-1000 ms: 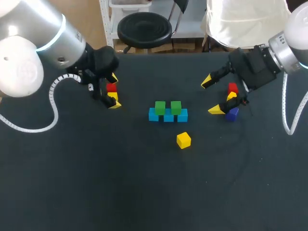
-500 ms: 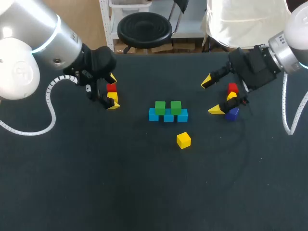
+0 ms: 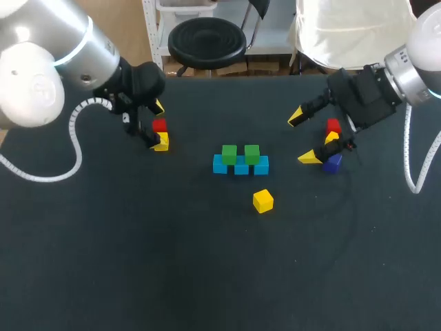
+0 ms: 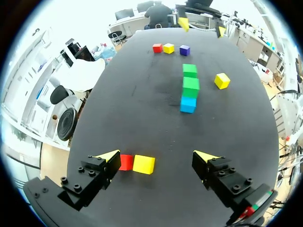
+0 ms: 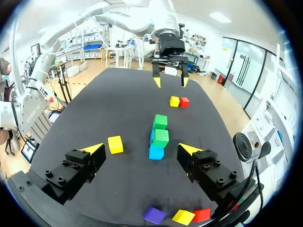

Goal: Place the blue cubes, place green cubes on the blue cubes, place the yellow cubes on the green cubes, then place the red cubes on the yellow cubes, and place purple cube on the red cubes.

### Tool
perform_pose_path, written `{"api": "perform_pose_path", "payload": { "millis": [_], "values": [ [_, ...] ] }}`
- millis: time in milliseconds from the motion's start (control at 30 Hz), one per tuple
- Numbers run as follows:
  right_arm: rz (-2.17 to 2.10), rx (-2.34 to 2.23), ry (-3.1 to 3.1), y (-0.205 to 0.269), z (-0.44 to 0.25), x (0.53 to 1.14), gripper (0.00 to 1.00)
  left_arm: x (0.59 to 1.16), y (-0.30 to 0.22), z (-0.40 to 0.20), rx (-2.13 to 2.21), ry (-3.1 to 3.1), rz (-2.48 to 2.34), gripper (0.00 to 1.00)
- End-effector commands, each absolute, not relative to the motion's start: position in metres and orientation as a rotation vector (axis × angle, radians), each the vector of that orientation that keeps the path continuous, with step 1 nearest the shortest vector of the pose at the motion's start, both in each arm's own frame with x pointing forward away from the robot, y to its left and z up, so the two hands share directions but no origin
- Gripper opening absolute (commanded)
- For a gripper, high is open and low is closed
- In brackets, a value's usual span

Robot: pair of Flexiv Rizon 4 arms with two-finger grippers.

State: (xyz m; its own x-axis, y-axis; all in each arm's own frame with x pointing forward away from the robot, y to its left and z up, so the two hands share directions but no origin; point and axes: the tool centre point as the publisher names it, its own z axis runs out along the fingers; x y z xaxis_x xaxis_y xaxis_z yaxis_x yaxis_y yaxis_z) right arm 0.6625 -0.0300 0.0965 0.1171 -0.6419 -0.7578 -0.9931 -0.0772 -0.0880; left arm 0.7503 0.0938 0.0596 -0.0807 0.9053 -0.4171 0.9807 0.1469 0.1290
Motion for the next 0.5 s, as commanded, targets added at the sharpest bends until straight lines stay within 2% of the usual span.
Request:
{"api": "perform_pose_path", "payload": {
  "millis": [33, 500],
  "values": [
    [0.739, -1.788, 1.587, -0.0302, 0.0964, 0.6623, 1.00, 0.7561, 0.0914, 0.0613, 1.818, 2.045, -0.265, 1.00],
    [0.739, -1.788, 1.587, -0.0302, 0.0964, 0.6623, 1.00, 0.7562, 0.0920, 0.0639, 1.816, 2.024, -0.281, 1.00]
  ]
}}
